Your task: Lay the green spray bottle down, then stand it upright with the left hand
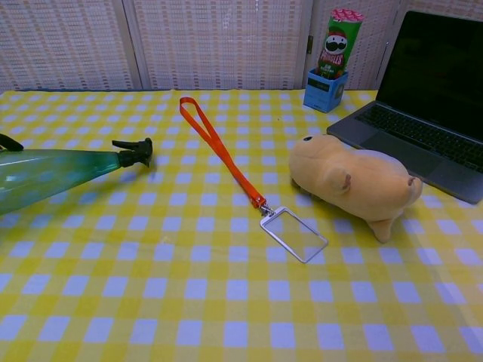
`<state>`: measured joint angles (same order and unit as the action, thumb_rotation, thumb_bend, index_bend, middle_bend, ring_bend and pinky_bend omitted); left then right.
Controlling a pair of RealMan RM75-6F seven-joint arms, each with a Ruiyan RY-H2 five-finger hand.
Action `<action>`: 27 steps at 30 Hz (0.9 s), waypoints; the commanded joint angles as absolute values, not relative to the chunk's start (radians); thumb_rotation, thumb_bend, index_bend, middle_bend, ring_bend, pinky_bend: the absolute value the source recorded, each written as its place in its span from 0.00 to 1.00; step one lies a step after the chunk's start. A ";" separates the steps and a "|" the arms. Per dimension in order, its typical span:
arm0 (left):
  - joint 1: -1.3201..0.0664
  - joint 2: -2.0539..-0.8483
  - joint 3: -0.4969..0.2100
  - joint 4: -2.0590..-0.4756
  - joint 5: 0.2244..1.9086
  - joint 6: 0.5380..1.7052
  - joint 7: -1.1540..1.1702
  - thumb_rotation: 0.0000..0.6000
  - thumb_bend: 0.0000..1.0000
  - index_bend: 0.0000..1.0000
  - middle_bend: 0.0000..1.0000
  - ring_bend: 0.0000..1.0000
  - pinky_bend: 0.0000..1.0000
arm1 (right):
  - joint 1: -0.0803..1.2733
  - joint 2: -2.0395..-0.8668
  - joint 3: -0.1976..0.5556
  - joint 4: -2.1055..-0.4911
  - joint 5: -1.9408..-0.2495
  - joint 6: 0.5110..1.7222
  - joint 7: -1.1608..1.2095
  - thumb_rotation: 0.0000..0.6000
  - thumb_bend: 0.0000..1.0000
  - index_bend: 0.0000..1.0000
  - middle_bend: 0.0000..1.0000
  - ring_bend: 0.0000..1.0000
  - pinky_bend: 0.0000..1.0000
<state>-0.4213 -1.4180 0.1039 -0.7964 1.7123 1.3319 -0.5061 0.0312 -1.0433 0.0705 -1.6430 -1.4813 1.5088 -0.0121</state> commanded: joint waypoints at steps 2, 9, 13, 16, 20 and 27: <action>-0.418 -1.375 0.093 -0.865 1.683 1.308 -0.456 1.00 0.15 0.00 0.00 0.00 0.02 | 0.030 -1.043 0.070 -1.643 -1.483 1.511 -0.011 1.00 0.33 0.00 0.00 0.00 0.00; -0.414 -1.308 0.087 -0.983 1.662 1.300 -0.411 1.00 0.12 0.00 0.00 0.00 0.00 | 0.028 -1.043 0.067 -1.645 -1.490 1.516 -0.010 1.00 0.33 0.00 0.00 0.00 0.00; -0.400 -1.267 0.061 -1.094 1.626 1.321 -0.418 1.00 0.12 0.00 0.00 0.00 0.00 | 0.028 -1.041 0.066 -1.645 -1.493 1.515 -0.007 1.00 0.33 0.00 0.00 0.00 0.00; -0.378 -1.266 0.003 -1.202 1.590 1.405 -0.381 1.00 0.13 0.00 0.07 0.09 0.16 | 0.030 -1.041 0.063 -1.646 -1.495 1.510 -0.006 1.00 0.33 0.00 0.00 0.00 0.00; -0.378 -1.258 -0.052 -1.333 1.583 1.469 -0.227 1.00 0.14 0.06 0.51 0.50 0.71 | 0.030 -1.036 0.061 -1.648 -1.503 1.511 0.004 1.00 0.33 0.00 0.00 0.00 0.00; -0.439 -1.155 -0.108 -1.679 1.342 1.233 0.105 1.00 0.15 0.22 1.00 1.00 1.00 | 0.020 -1.017 0.053 -1.652 -1.526 1.530 0.042 1.00 0.33 0.00 0.00 0.00 0.00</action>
